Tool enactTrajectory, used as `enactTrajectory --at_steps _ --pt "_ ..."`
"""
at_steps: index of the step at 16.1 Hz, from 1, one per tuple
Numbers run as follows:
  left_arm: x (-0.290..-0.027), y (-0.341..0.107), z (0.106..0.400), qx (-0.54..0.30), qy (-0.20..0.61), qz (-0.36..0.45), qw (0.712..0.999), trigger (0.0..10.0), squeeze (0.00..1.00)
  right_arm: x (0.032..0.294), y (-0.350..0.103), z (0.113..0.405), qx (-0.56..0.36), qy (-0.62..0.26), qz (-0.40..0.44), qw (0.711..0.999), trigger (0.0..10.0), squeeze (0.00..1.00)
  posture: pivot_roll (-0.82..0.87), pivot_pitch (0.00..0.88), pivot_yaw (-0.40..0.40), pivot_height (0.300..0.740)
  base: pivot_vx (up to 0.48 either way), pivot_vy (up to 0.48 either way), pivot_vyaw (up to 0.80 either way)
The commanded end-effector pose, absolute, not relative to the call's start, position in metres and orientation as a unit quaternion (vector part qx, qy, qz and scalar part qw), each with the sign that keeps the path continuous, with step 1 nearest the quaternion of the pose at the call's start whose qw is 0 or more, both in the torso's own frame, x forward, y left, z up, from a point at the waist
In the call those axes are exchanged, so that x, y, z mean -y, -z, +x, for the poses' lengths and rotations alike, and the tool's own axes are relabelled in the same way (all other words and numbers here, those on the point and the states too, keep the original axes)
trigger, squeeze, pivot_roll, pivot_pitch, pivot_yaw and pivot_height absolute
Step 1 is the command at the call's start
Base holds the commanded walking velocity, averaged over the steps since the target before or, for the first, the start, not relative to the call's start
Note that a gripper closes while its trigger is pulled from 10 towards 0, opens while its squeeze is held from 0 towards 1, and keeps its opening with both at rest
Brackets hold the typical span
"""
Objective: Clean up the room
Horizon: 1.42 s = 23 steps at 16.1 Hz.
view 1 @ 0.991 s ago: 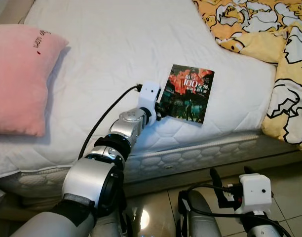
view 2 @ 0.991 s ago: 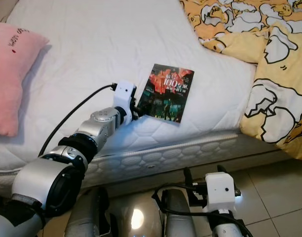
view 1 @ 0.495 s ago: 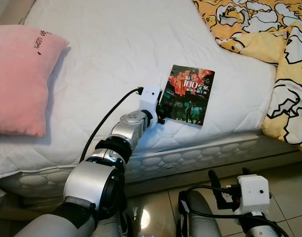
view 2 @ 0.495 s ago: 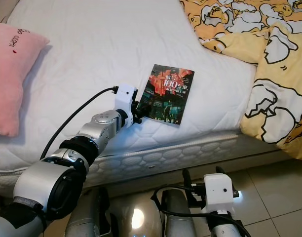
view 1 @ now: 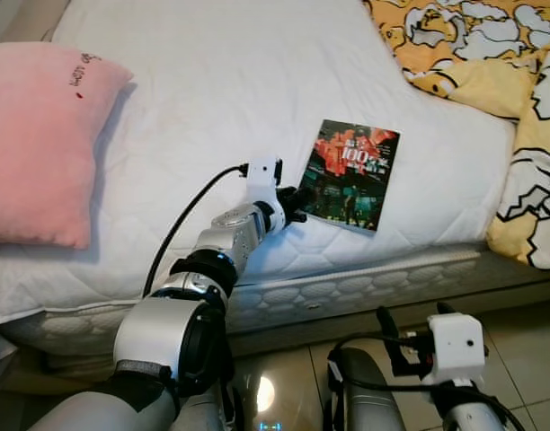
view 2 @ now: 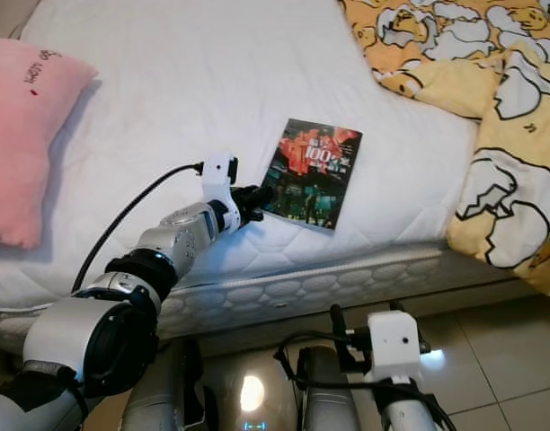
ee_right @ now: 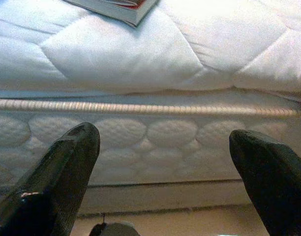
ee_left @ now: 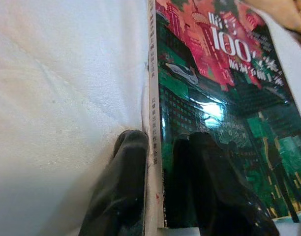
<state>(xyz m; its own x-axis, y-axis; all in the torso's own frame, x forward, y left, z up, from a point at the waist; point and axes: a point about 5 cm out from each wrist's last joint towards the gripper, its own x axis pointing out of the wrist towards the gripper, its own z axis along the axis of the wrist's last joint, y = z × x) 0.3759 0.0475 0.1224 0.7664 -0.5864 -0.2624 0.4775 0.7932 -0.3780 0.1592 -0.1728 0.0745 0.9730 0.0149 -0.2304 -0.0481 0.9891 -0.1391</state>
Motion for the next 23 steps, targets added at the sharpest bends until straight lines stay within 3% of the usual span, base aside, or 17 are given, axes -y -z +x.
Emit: enactTrajectory --at_steps 1,7,11,13,15,19,23 --pt "-0.033 -0.090 0.354 -0.266 0.316 -0.158 0.897 0.0 0.00 0.174 -0.072 0.159 -0.123 -0.018 -0.076 0.989 10.0 0.00 -0.23 0.134 0.003 0.617 0.000 0.000 0.00" --pt "-0.028 -0.096 0.355 -0.245 0.346 -0.157 0.892 0.0 0.00 0.174 -0.070 0.165 -0.121 -0.020 -0.075 0.990 10.0 0.00 -0.21 0.132 0.002 0.617 0.000 0.000 0.00" --pt "-0.024 -0.105 0.358 -0.217 0.350 -0.193 0.891 0.0 0.00 0.179 -0.073 0.185 -0.100 -0.015 -0.077 0.992 10.0 0.00 -0.21 0.059 0.009 0.617 0.000 0.000 0.00" --pt "-0.032 -0.134 0.374 -0.155 0.336 -0.253 0.894 0.0 0.00 0.184 -0.078 0.205 -0.076 -0.005 -0.076 0.994 10.0 0.00 -0.18 0.000 0.022 0.617 0.000 0.000 0.00" --pt "-0.042 -0.164 0.388 -0.095 0.315 -0.294 0.897 0.0 0.00 0.184 -0.079 0.221 -0.064 -0.002 -0.071 0.995 10.0 0.00 -0.16 0.000 0.034 0.617 0.000 0.000 0.00" --pt "-0.054 -0.181 0.394 -0.024 0.297 -0.277 0.913 0.0 0.00 0.185 -0.087 0.244 -0.037 0.013 -0.052 0.998 10.0 0.00 -0.13 0.000 0.056 0.617 0.000 0.000 0.00" --pt "-0.074 -0.187 0.392 0.054 0.253 -0.192 0.947 0.0 0.00 0.196 -0.095 0.259 -0.010 0.036 -0.053 0.998 10.0 0.00 -0.09 0.000 0.057 0.617 0.000 0.000 0.35"
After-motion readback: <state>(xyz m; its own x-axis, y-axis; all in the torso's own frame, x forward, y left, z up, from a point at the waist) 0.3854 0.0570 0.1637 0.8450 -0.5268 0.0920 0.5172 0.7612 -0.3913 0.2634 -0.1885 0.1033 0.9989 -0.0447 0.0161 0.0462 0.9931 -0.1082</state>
